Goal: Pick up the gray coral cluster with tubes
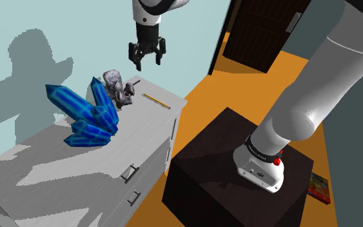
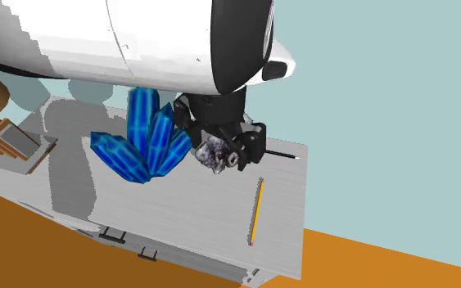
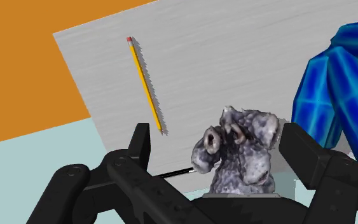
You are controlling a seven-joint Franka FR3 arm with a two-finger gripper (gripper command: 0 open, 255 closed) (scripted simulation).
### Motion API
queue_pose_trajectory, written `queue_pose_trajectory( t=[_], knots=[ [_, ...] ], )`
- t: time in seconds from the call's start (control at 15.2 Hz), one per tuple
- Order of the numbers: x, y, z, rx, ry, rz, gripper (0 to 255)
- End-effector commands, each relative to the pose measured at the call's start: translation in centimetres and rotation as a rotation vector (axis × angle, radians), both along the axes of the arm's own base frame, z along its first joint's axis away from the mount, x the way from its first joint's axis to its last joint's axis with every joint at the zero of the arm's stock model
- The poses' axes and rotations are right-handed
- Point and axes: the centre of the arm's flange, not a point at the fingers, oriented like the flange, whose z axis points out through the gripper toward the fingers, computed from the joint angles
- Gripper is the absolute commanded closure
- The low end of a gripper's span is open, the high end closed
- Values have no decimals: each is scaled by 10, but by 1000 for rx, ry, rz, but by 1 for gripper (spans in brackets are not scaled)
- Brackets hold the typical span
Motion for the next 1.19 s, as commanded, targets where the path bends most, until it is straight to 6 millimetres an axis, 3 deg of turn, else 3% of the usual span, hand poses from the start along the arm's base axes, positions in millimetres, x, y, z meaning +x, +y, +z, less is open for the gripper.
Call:
queue_pose_trajectory(
  t=[0.0,0.79,1.12],
  knots=[
    [21,10,-15,-3,-1,1,0],
    [136,76,-102,-22,-7,7,0],
    [136,76,-123,-22,-7,7,0]
  ],
)
